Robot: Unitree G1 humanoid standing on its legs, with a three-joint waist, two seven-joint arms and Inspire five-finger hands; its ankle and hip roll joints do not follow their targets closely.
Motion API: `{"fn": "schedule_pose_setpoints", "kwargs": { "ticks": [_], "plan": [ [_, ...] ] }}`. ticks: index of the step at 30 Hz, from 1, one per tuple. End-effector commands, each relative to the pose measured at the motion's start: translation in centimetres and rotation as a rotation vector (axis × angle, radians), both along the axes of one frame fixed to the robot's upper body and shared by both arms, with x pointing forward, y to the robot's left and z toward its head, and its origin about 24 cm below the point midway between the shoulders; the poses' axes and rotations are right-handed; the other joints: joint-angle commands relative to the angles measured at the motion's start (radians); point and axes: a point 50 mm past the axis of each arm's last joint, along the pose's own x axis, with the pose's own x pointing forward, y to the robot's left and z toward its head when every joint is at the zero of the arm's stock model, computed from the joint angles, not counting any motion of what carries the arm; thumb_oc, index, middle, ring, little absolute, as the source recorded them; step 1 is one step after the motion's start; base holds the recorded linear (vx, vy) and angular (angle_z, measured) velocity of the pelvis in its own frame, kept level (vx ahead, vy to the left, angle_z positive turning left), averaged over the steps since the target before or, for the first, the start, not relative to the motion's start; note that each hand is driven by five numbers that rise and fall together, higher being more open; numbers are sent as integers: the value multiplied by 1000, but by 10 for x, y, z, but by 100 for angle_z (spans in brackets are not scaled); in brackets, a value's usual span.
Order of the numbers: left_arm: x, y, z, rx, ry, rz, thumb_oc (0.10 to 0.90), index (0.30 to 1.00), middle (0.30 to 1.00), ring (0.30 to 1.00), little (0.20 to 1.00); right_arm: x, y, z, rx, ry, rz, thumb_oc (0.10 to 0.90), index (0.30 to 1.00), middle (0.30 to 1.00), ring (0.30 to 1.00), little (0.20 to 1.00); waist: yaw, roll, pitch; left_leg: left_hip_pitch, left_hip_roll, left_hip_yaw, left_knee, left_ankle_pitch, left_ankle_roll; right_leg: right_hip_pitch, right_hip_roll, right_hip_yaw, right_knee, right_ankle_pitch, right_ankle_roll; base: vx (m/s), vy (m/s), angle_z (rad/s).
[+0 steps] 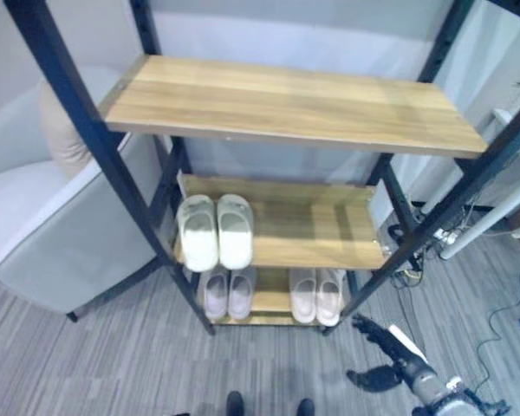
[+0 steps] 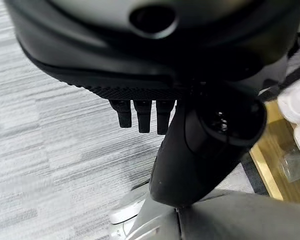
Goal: Arrange the slippers neatly on the shoe rack.
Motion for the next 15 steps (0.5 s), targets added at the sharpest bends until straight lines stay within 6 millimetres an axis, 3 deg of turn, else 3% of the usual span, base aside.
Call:
{"fn": "schedule_pose_setpoints", "kwargs": {
  "ticks": [1,2,4,8,15],
  "plan": [
    [39,-41,0,-132,-105,-103,800,900,900,900,900,26,0,6,-94,-102,37,800,900,900,900,900,15,12,0,49,22,58,-3,-99,-38,-20,3,-12,3,-45,60,8,-61,-18],
    [40,-42,0,-129,-106,-125,800,900,900,900,900,23,0,-17,-154,-17,23,800,900,900,900,900,21,16,2,52,23,58,-3,-98,-37,-14,4,-9,1,-48,58,-4,-67,-11],
    [40,-43,0,-126,-102,-148,800,900,900,900,900,13,-1,-40,-194,90,-9,800,900,900,900,900,28,23,2,54,23,55,-3,-97,-36,-8,5,-8,0,-51,57,-5,-52,-7],
    [43,-46,0,-115,-109,-198,800,900,900,900,900,-15,1,-74,-242,291,-69,800,900,900,900,900,43,39,1,65,23,47,-3,-97,-36,9,5,-13,0,-62,52,5,-45,1],
    [49,-49,2,-121,-125,-245,800,900,900,900,900,-49,-2,-94,-276,478,-134,800,900,900,900,900,48,55,1,82,19,37,-3,-101,-37,33,6,-22,0,-77,48,4,-15,3]
  ]
}}
